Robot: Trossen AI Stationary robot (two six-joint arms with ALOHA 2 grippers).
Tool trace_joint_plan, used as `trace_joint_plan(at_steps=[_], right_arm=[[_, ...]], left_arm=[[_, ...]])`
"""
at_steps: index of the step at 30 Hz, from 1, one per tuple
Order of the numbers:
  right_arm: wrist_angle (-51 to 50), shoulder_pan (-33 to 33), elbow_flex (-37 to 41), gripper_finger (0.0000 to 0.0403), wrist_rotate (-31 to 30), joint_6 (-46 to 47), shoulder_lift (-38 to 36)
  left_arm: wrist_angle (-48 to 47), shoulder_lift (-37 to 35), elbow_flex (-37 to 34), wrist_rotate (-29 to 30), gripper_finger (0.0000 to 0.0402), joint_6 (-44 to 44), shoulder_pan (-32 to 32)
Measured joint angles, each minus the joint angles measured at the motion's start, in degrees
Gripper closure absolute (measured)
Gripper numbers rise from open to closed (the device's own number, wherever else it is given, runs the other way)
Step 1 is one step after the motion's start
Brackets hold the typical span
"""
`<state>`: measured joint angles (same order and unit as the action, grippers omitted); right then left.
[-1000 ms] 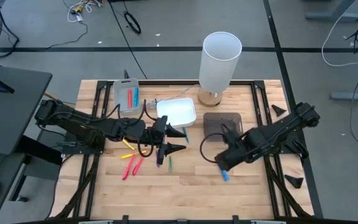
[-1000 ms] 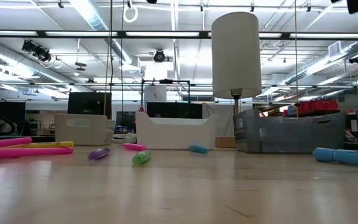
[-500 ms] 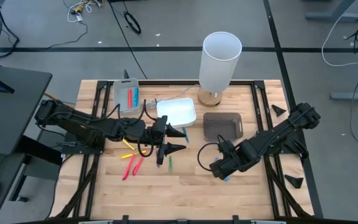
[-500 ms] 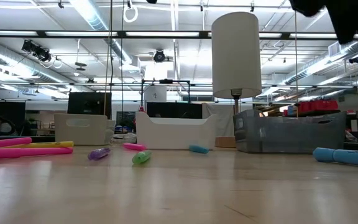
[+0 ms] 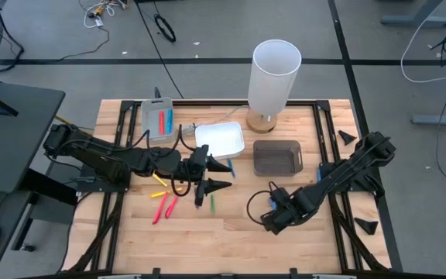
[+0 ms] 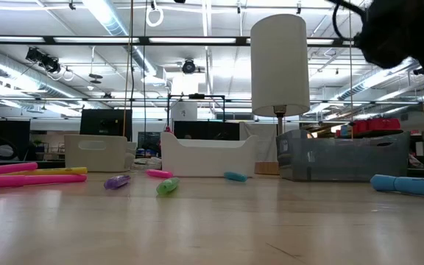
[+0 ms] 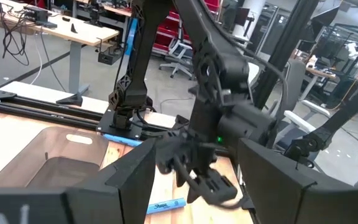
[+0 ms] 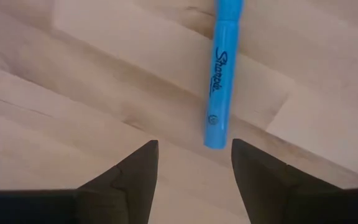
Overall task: Pick & Place Markers
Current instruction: Put the left blue highlighter pen into the gray bin
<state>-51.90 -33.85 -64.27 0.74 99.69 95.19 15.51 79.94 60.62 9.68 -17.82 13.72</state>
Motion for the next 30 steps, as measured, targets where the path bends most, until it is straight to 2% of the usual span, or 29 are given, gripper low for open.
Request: trace_joint_plan(at_steps=[10,21,25,30], right_arm=[[0.90,0.00,0.13,0.0199,-0.42,-5.39,8.94],[6.45,0.01,3.83,0.0203,-0.09,-4.24,9.40],[6.98,0.04,3.93,0.0231,0.36,-4.04,9.05],[7.11,0.04,4.02,0.0294,1.37,-4.10,8.95]], left_arm=[[0.07,0.00,0.00,-0.95,0.0168,-1.11,0.00],[0.04,0.00,0.00,-0.98,0.0168,-1.09,0.00],[0.07,0.00,0.00,-1.00,0.0168,-1.09,0.00],[0.07,0.00,0.00,-0.98,0.0168,-1.03,0.00]])
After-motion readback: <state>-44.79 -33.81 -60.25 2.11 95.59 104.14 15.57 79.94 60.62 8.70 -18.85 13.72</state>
